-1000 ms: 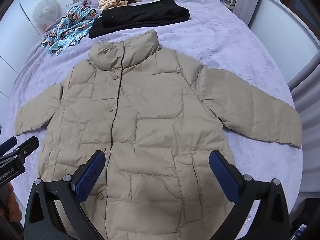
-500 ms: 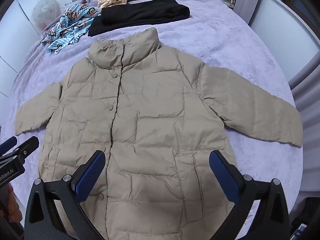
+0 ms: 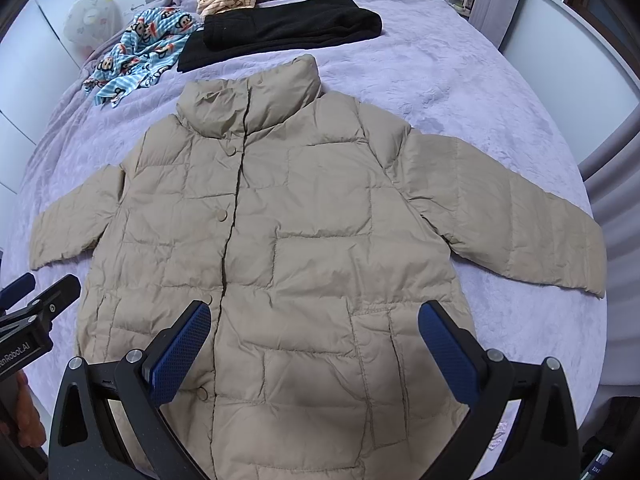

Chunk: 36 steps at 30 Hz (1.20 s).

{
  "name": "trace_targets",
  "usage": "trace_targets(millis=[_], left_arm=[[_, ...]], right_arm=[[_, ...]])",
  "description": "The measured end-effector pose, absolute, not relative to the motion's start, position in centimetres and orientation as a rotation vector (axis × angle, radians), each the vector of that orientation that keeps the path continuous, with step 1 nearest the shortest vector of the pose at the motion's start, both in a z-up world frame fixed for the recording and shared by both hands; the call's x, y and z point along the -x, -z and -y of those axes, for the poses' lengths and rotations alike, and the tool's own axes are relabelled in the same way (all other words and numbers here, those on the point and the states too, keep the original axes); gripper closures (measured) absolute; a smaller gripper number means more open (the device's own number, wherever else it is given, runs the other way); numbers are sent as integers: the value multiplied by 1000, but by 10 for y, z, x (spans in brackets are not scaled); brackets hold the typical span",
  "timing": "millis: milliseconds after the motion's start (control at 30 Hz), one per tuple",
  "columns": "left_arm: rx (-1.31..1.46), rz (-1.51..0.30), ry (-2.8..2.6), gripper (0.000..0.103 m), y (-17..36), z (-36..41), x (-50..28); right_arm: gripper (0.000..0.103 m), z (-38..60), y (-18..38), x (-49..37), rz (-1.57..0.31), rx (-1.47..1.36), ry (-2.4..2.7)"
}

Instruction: Fold large clothes

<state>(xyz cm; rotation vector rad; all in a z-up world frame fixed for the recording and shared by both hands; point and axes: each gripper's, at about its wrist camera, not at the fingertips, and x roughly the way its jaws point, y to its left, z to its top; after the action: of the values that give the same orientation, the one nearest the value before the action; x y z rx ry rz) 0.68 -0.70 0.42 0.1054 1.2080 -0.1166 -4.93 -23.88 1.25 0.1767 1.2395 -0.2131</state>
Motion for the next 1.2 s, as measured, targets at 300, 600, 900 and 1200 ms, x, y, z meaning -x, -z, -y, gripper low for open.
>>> trace_targets(millis=[300, 600, 900, 1200], left_arm=[[-107, -1208, 117, 0, -4, 8, -7], [-107, -1210, 118, 0, -2, 9, -7], [-111, -1212, 118, 0, 1, 10, -7], [-111, -1212, 118, 0, 1, 10, -8]], right_arm=[[0, 239, -12, 49, -1240, -178, 214], [0, 240, -11, 48, -1241, -175, 214], [0, 240, -10, 47, -1241, -176, 214], [0, 241, -10, 47, -1242, -176, 214]])
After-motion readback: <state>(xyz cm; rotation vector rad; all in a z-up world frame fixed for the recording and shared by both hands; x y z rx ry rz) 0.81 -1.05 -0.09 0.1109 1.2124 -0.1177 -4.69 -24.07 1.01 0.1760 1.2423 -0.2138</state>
